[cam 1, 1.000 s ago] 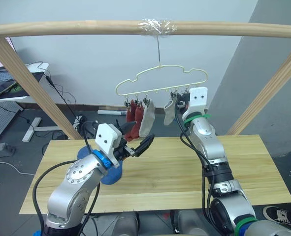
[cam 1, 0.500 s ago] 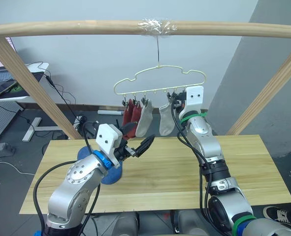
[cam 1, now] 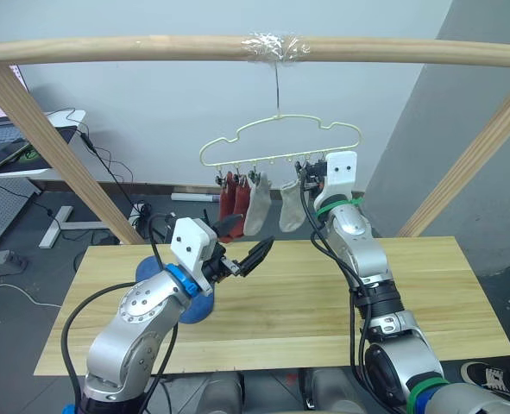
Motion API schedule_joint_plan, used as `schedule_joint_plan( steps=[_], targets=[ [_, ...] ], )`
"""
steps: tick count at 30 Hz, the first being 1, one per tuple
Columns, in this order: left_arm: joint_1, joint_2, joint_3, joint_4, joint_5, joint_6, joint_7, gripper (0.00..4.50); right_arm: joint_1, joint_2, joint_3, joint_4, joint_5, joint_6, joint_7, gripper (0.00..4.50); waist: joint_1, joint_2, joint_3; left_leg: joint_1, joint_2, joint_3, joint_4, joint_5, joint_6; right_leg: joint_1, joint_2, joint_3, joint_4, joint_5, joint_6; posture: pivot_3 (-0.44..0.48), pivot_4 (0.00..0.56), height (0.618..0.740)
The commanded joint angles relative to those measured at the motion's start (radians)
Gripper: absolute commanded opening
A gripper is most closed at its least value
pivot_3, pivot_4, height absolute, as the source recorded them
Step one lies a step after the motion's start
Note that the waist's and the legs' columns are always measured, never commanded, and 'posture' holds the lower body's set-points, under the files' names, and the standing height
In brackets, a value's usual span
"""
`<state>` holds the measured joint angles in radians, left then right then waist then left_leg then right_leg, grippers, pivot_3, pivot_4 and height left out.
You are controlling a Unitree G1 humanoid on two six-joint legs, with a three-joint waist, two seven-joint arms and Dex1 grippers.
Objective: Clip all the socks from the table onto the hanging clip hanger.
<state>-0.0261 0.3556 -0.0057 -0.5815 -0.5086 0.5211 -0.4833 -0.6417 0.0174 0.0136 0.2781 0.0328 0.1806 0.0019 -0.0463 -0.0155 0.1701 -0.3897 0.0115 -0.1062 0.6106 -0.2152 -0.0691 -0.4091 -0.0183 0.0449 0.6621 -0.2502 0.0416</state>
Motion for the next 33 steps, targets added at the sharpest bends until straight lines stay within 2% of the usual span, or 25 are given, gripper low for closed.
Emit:
schedule_joint_plan(
  steps=[1,3,10,16,19,24,27,33],
  targets=[
    [-0.016,-0.012,0.006,-0.026,-0.020,-0.025,-0.001,4.50,-0.019,0.002,-0.013,-0.023,0.012,-0.025,0.008,0.32,0.000,0.000,0.000,0.000,0.000,0.000,0.000,0.000,0.000,0.000,0.000,0.000,0.000,0.000,0.000,0.048,0.129,0.740],
    [-0.018,-0.016,0.011,-0.030,-0.026,-0.026,-0.002,4.50,-0.018,0.001,-0.014,-0.023,0.013,-0.024,0.010,0.01,0.000,0.000,0.000,0.000,0.000,0.000,0.000,0.000,0.000,0.000,0.000,0.000,0.000,0.000,0.000,0.048,0.129,0.740],
    [-0.017,-0.023,0.017,-0.034,-0.036,-0.028,0.000,4.50,-0.013,-0.017,-0.027,-0.038,0.028,0.009,0.029,0.01,0.000,0.000,0.000,0.000,0.000,0.000,0.000,0.000,0.000,0.000,0.000,0.000,0.000,0.000,0.000,0.050,0.130,0.740],
    [0.030,-0.031,0.015,0.040,0.030,-0.077,0.021,4.50,-0.023,-0.098,-0.055,-0.136,0.151,0.306,0.169,0.01,0.001,0.000,0.000,0.001,0.000,0.000,0.000,0.000,0.000,0.001,0.000,0.000,0.000,0.000,0.000,0.021,0.133,0.740],
    [0.057,-0.064,0.042,0.150,0.063,-0.104,0.068,4.50,-0.026,-0.163,-0.050,-0.225,0.210,0.466,0.246,0.01,0.005,0.000,0.000,0.004,0.000,0.000,0.000,0.000,0.000,0.003,0.000,0.000,-0.001,-0.001,0.000,0.000,0.132,0.740],
    [0.077,0.024,-0.010,0.443,0.289,-0.209,0.097,4.50,-0.032,-0.220,-0.041,-0.342,0.268,0.628,0.288,0.01,-0.001,0.000,0.000,0.006,0.000,0.000,0.000,0.000,0.000,0.003,0.000,0.000,0.000,-0.003,0.000,-0.019,0.131,0.740],
    [0.037,0.047,-0.015,0.596,0.364,-0.239,0.122,4.50,-0.034,-0.226,-0.045,-0.389,0.288,0.680,0.290,0.01,-0.007,0.000,0.000,0.005,0.000,0.000,-0.001,0.000,0.000,0.003,0.000,0.000,0.000,-0.003,0.000,-0.029,0.128,0.740],
    [-0.084,0.021,-0.007,0.881,0.436,-0.330,0.160,4.50,-0.004,-0.222,-0.046,-0.446,0.301,0.736,0.283,0.01,-0.005,0.000,0.000,0.004,0.000,0.000,0.000,0.000,0.000,0.003,0.000,-0.001,0.000,-0.002,0.002,-0.038,0.123,0.740]
  ],
)
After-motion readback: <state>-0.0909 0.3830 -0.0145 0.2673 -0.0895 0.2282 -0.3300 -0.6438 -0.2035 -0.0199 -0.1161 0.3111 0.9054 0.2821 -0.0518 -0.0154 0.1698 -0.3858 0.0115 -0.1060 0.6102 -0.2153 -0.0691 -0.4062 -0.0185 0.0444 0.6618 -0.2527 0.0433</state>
